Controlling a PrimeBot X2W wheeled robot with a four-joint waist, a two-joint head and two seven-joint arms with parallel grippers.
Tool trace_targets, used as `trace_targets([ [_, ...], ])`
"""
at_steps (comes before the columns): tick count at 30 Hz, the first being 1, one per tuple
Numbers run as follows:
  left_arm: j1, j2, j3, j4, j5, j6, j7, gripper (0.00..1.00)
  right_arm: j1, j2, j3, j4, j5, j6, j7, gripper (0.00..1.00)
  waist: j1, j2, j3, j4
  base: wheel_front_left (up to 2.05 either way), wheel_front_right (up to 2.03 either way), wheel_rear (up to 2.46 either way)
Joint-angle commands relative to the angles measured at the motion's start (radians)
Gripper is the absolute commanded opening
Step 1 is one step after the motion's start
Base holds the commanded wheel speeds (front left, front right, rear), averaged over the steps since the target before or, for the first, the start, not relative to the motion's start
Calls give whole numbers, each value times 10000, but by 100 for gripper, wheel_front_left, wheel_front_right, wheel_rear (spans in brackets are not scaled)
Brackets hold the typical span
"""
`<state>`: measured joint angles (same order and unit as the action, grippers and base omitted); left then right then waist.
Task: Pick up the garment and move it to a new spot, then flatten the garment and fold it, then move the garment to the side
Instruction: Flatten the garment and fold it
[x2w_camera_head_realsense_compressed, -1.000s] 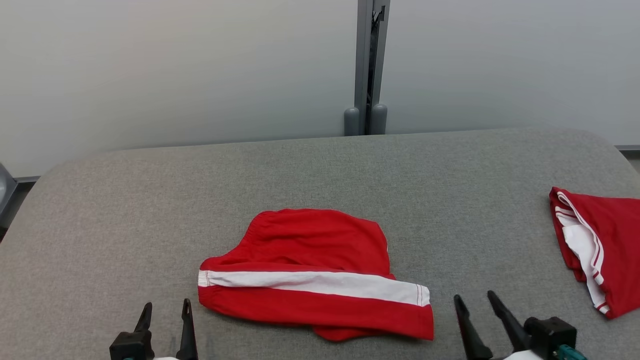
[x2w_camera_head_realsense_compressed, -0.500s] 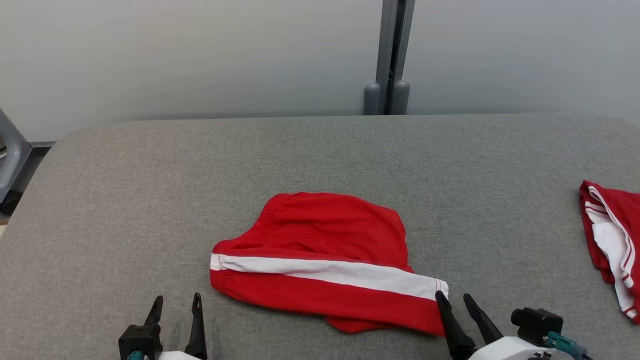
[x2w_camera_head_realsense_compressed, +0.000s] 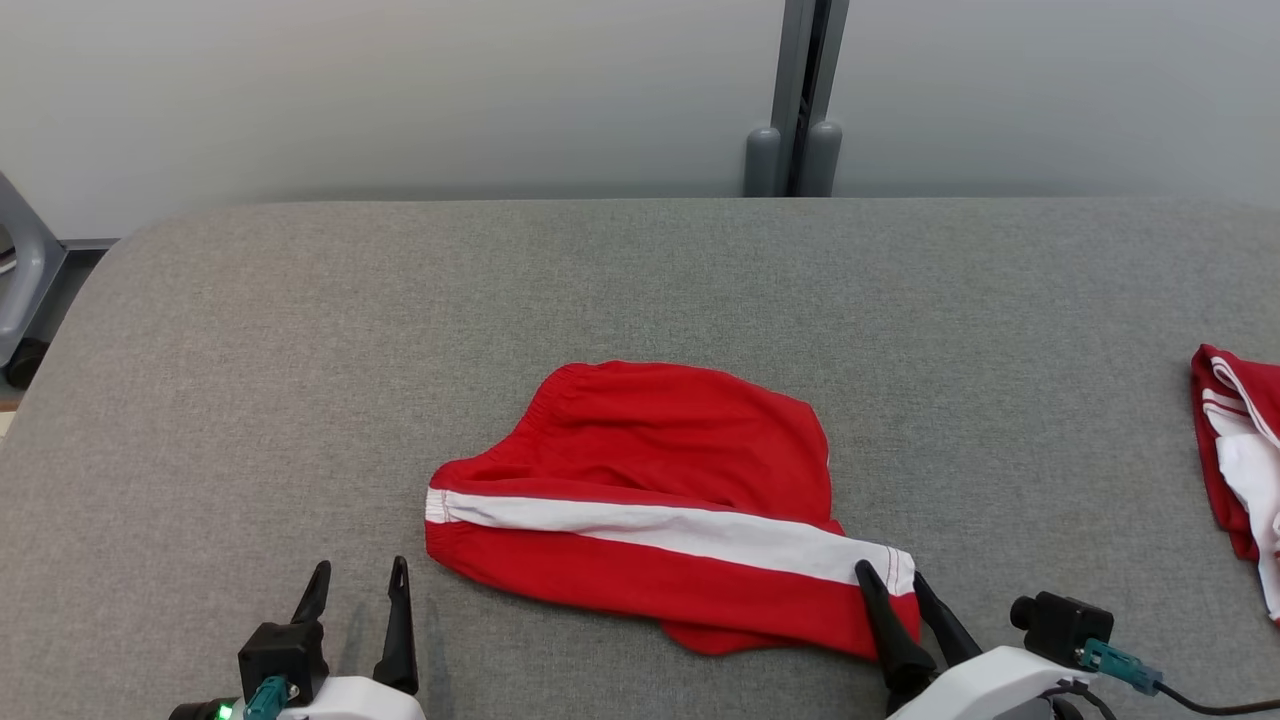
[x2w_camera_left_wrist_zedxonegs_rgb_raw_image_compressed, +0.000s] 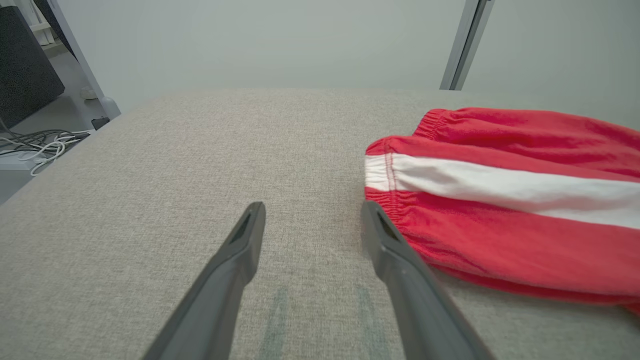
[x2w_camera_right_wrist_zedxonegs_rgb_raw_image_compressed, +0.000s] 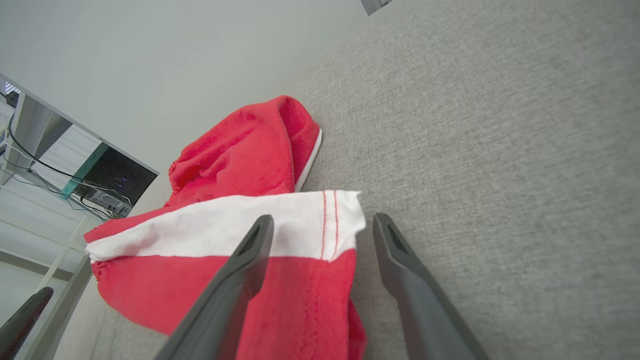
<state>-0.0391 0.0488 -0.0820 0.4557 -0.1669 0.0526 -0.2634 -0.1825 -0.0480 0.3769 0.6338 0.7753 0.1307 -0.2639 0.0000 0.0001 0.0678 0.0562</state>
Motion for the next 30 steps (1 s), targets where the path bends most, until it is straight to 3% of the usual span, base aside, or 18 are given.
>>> trace_targets([
  [1, -150, 43, 4, -22, 59, -63, -12, 100, -82, -63, 38, 57, 157, 0, -1, 100, 0, -1, 31, 10, 0, 0, 0],
  [6, -200, 44, 25, -4, 83, -90, -12, 100, -188, -62, 70, 77, 285, 0, -1, 95, 0, -1, 121, 25, 0, 0, 0],
  [9, -214, 44, 31, -10, 87, -105, -12, 100, -221, -62, 73, -10, 298, 0, -1, 66, 0, -1, 138, 28, 0, 0, 0],
  [10, -220, 43, 29, -6, 90, -97, -12, 100, -213, -62, 85, -25, 307, 0, 1, 46, 0, -1, 141, 26, 0, 0, 0],
  [12, -249, 44, -16, 7, 102, -135, -12, 100, -197, -60, 148, -63, 341, 0, -1, 35, 0, -1, 144, 21, 0, 0, 0],
  [13, -278, 44, -58, -10, 41, -157, -12, 100, -203, -60, 238, -85, 341, 0, 1, 0, 0, -1, 149, 15, 0, 0, 0],
  [23, -556, 44, -446, -394, -845, -637, -12, 100, 51, -507, 339, -553, -557, 0, -1, 0, 0, -1, 150, -143, 0, 0, 0],
  [30, -978, 47, -902, 338, -1874, -975, -12, 100, 74, -465, 241, -660, -986, 0, -1, 0, 0, -1, 199, -303, 0, 0, 0],
])
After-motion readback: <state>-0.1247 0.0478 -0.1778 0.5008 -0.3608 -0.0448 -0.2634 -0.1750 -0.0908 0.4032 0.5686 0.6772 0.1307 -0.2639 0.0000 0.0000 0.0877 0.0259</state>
